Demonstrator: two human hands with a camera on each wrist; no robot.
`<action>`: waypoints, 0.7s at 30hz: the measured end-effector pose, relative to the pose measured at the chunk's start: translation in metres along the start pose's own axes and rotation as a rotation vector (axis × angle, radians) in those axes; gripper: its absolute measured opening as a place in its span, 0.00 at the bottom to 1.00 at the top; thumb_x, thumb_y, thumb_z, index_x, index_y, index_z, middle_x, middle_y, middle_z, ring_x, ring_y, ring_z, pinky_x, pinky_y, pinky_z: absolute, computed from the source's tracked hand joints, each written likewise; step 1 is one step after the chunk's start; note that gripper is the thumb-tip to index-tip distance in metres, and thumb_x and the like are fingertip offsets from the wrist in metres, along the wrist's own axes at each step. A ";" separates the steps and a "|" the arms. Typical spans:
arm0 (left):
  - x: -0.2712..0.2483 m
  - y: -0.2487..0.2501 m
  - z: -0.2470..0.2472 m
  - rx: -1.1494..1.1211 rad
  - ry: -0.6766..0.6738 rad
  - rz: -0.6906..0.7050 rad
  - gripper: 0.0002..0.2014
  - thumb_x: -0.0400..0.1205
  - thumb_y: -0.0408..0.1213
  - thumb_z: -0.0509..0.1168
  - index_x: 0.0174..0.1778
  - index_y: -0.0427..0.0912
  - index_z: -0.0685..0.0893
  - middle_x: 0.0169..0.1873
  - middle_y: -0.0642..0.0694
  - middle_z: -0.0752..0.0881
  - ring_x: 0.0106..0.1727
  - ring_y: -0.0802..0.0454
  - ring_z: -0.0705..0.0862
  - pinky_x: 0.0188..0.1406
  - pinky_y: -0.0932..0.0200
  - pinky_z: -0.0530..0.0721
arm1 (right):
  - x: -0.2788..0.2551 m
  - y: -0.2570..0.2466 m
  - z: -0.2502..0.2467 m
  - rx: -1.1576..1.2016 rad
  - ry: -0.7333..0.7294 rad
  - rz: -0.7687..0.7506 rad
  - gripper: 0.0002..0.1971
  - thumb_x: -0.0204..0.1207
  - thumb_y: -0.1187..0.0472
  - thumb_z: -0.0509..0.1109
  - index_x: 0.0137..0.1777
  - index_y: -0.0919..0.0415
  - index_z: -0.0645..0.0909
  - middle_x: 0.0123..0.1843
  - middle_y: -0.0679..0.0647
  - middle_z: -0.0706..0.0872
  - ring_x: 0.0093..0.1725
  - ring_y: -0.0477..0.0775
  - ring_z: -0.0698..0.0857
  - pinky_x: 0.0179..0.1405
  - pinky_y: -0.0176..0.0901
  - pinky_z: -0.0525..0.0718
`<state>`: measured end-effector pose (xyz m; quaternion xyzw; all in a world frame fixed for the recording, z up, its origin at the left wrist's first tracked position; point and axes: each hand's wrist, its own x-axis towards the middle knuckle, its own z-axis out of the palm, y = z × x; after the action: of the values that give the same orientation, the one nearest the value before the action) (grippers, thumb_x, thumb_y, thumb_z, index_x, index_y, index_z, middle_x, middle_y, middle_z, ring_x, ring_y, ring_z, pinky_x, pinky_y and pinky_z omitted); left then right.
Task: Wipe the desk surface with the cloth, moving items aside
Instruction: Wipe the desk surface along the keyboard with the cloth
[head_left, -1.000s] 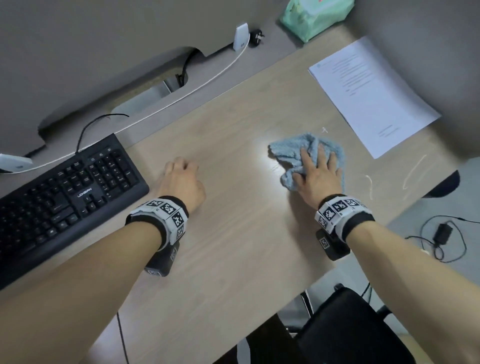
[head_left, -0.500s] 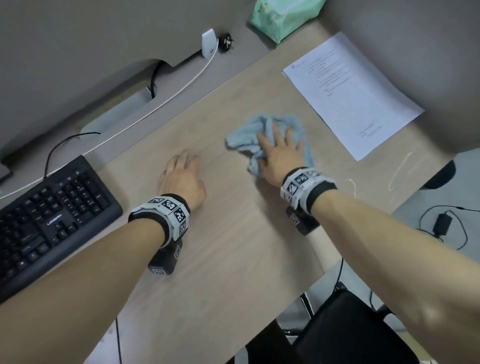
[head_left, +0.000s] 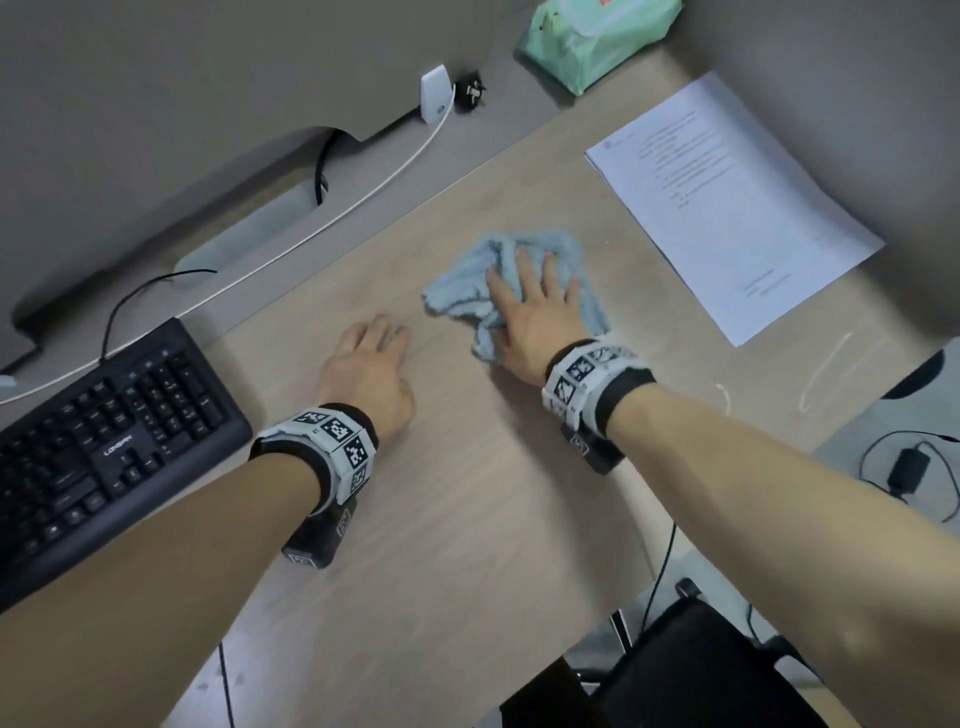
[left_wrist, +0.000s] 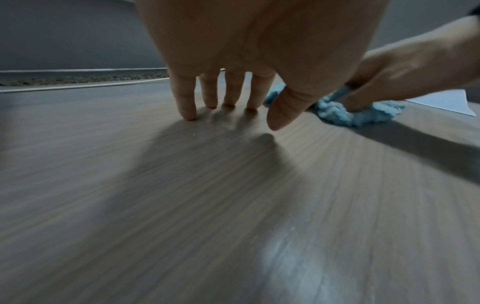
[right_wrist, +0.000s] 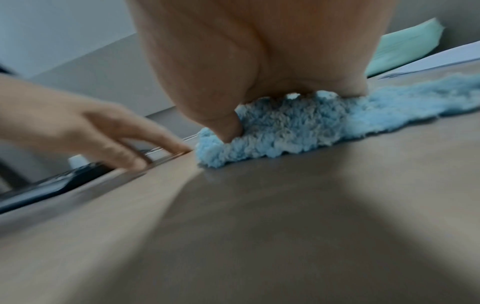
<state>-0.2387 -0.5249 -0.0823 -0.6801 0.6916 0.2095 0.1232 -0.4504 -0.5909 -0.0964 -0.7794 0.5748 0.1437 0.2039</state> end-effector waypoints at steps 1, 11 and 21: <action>0.000 0.000 -0.001 -0.005 0.001 -0.001 0.35 0.78 0.39 0.61 0.83 0.46 0.62 0.85 0.45 0.58 0.82 0.40 0.56 0.77 0.50 0.65 | -0.013 -0.001 0.008 -0.010 -0.001 -0.057 0.37 0.83 0.44 0.57 0.88 0.50 0.46 0.89 0.62 0.40 0.86 0.73 0.41 0.81 0.77 0.46; -0.002 0.001 -0.001 0.010 -0.001 -0.018 0.34 0.77 0.39 0.61 0.82 0.48 0.62 0.85 0.48 0.57 0.83 0.43 0.56 0.75 0.49 0.70 | 0.012 0.057 -0.006 0.085 0.084 0.269 0.36 0.84 0.44 0.57 0.88 0.52 0.47 0.89 0.63 0.42 0.86 0.74 0.44 0.82 0.74 0.50; -0.001 -0.003 -0.001 0.021 0.020 0.014 0.35 0.76 0.38 0.62 0.82 0.47 0.63 0.84 0.47 0.59 0.82 0.44 0.57 0.75 0.52 0.69 | -0.002 0.072 -0.004 0.032 0.040 0.120 0.36 0.83 0.42 0.58 0.87 0.48 0.50 0.89 0.62 0.47 0.86 0.73 0.48 0.81 0.75 0.56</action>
<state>-0.2356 -0.5242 -0.0812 -0.6761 0.6997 0.1960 0.1219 -0.5197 -0.6091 -0.1032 -0.7430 0.6266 0.1306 0.1959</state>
